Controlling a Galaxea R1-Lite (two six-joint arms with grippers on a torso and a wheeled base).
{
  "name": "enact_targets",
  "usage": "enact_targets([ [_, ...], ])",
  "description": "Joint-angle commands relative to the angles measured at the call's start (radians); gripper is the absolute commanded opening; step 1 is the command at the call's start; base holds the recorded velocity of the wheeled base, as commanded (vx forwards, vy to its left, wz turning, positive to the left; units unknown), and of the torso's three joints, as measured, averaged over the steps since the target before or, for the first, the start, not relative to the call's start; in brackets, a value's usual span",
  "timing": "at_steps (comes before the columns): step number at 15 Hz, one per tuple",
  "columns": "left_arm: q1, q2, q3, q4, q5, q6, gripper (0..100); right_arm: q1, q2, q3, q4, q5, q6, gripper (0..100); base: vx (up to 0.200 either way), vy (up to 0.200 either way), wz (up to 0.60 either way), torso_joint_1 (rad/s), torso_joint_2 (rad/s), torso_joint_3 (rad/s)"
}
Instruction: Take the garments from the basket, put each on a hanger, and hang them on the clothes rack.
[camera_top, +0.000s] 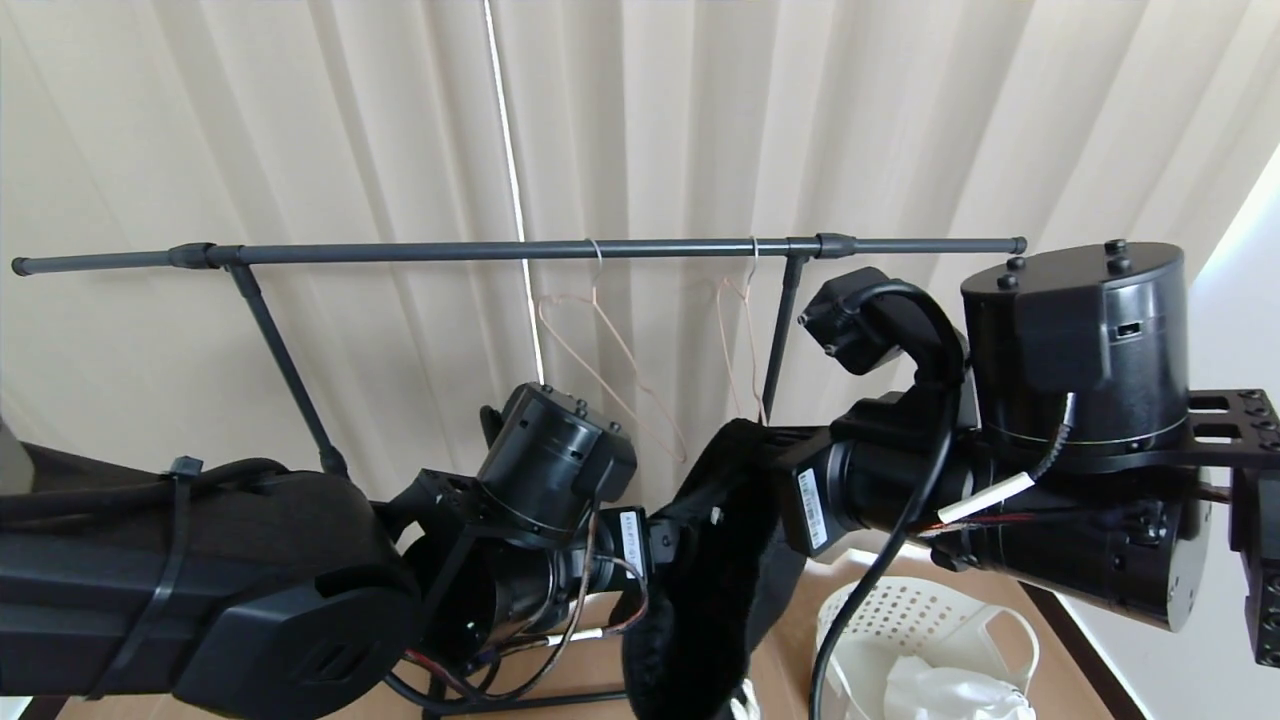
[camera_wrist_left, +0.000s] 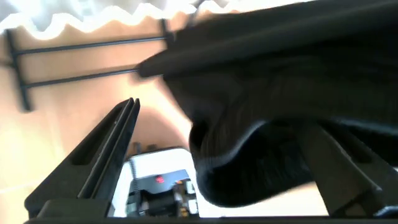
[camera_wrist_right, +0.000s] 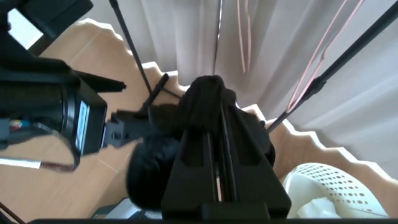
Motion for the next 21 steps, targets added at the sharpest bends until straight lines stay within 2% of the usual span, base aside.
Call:
enact_targets([
  [1, 0.029, -0.007, 0.028, -0.002, 0.013, -0.001, 100, -0.003, -0.03, 0.015, -0.001, 0.0, -0.012, 0, 0.0, 0.0, 0.0, 0.0, 0.0, 0.0],
  [5, 0.044, -0.01, 0.074, -0.003, 0.013, -0.001, 100, -0.005, -0.056, 0.028, -0.001, 0.0, -0.021, 0, 0.0, 0.0, 0.0, 0.0, 0.0, 0.0],
  [11, 0.024, 0.0, 0.077, -0.013, 0.006, 0.007, 100, -0.013, -0.05, 0.026, -0.002, 0.002, -0.021, 0, 0.0, 0.0, 0.0, 0.0, 0.0, 0.0],
  [14, -0.063, 0.003, 0.082, -0.014, 0.003, 0.013, 100, -0.014, -0.032, 0.019, -0.004, 0.002, -0.018, 0, 0.0, 0.0, 0.0, 0.0, 0.0, 0.0],
  [17, -0.102, -0.003, 0.119, -0.023, 0.004, 0.073, 100, -0.014, -0.01, 0.026, -0.073, 0.002, -0.021, 0, 0.0, 0.0, 0.0, 0.0, 0.0, 0.0],
  [21, -0.128, 0.015, 0.122, -0.059, 0.004, 0.107, 100, -0.014, -0.009, 0.029, -0.077, 0.002, -0.023, 0, 0.0, 0.0, 0.0, 0.0, 0.0, 0.0],
])
